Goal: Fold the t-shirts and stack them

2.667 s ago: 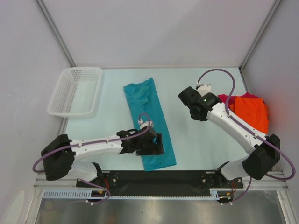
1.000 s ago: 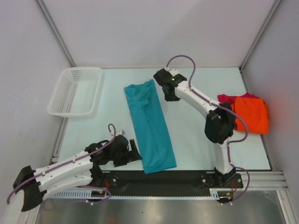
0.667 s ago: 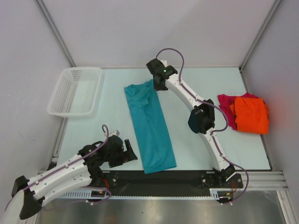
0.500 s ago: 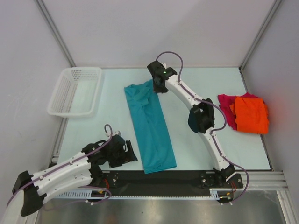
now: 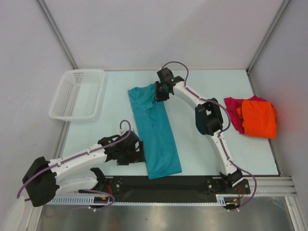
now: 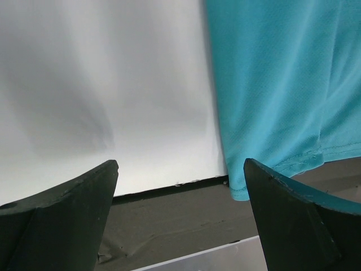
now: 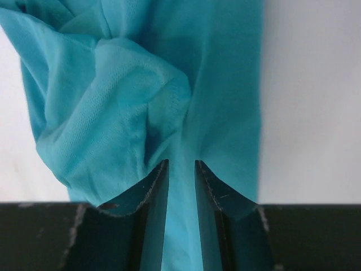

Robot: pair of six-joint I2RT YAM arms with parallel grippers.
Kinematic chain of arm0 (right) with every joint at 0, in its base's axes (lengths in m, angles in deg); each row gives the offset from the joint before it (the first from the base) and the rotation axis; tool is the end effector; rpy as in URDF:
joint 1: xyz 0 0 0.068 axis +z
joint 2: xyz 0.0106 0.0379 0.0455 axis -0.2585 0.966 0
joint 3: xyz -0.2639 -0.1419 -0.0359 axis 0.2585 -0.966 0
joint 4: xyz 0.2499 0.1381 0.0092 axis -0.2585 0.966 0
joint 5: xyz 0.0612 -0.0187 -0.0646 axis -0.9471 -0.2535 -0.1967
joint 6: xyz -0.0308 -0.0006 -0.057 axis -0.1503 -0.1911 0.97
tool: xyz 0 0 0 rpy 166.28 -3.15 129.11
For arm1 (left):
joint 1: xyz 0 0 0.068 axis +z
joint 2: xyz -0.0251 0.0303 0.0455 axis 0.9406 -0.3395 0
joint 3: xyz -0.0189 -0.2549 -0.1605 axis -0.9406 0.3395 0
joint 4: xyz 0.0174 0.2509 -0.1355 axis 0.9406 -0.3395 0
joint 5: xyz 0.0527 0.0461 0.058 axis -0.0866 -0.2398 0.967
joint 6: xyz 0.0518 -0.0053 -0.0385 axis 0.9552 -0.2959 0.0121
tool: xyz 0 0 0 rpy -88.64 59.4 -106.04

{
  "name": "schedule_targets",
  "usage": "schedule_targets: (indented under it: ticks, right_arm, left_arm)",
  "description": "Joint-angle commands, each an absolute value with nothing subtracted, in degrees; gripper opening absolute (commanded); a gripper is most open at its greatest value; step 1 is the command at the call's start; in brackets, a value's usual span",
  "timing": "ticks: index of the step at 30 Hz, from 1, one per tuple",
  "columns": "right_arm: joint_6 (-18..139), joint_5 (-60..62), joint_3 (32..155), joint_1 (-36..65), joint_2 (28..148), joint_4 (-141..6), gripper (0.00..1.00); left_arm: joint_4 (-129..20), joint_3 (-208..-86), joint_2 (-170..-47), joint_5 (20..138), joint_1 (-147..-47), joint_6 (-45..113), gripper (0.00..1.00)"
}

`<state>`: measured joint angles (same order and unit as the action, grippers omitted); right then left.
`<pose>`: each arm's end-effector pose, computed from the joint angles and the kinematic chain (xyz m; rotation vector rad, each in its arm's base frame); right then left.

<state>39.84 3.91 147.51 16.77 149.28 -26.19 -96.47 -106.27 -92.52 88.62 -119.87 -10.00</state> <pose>0.5101 0.3203 0.1930 -0.1345 2.5875 0.4996 0.1201 -0.1399 0.1769 -0.1470 2.8553 -0.4216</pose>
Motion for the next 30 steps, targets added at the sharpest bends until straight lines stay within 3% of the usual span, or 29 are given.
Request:
schedule_targets:
  ticks: [1, 6, 30]
  right_arm:
    - [35.8, -8.2, 144.7, 16.2, 146.8, -39.8, 0.31]
    - [36.1, -9.1, 153.3, 16.4, 151.5, -37.6, 0.33]
    - [36.9, -5.3, 154.6, 13.9, 155.5, -36.9, 0.35]
  left_arm:
    - [-96.2, -109.2, -95.2, 89.3, -119.4, -5.1, 1.00]
    - [-94.8, -108.3, -96.7, 88.4, -119.3, -4.9, 1.00]
    - [-93.9, -108.8, -99.0, 85.6, -115.7, -1.8, 1.00]
